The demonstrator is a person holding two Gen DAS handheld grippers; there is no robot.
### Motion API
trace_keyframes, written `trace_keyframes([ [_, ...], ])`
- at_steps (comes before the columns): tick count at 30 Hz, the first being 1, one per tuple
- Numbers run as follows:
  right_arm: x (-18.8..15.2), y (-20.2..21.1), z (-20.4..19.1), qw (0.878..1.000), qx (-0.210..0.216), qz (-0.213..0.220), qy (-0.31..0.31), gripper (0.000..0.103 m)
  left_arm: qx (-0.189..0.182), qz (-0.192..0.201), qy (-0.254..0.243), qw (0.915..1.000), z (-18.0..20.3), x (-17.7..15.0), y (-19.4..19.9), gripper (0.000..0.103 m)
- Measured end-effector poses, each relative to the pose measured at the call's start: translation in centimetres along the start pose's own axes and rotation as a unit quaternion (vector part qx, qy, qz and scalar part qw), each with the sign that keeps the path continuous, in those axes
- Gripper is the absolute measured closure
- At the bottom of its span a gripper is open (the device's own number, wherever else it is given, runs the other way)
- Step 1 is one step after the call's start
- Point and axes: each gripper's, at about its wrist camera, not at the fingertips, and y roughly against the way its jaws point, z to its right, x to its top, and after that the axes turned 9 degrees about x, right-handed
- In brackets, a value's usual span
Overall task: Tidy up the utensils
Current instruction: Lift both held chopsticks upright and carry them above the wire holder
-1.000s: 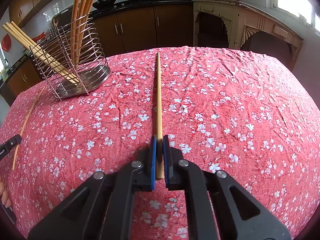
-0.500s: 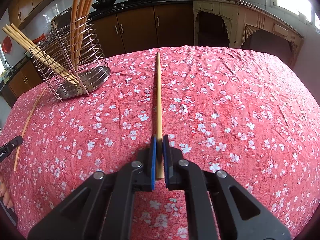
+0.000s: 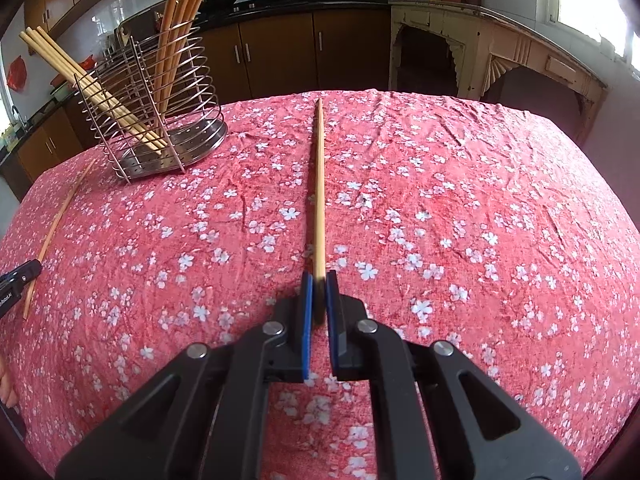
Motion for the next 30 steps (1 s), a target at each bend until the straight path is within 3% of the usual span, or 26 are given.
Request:
trace_keyframes([
  [3,-0.2,0.3,0.3,1.0,0.009,0.0,-0.004,0.095,0.006,0.004,-0.02,0.9998,0.5,-0.3,0.3,0.095],
  [5,-0.2,0.6,0.8,1.0,0.021,0.005,-0.01,0.096,0.016,0.004,-0.048,0.9987,1.3,-0.4,0.6,0.096],
  [13,1.1,7.3,1.9,0.995,0.031,0.099,0.001,0.096,-0.061,-0.006,-0.017,0.9979,-0.9,0.1,3.4,0.096],
  [18,2.8,12.4,2.5,0.982,0.047,0.182,-0.013,0.096,-0.093,0.053,0.006,0.9942,-2.8,1.3,7.7,0.096],
  [22,4.5,15.7,2.5,0.969,0.056,0.242,-0.016,0.096,-0.097,0.095,0.022,0.9905,-4.2,3.1,10.1,0.096],
  [30,7.7,17.8,2.1,0.953,0.068,0.295,-0.02,0.096,-0.084,0.146,0.057,0.9841,-6.1,6.7,12.2,0.096],
])
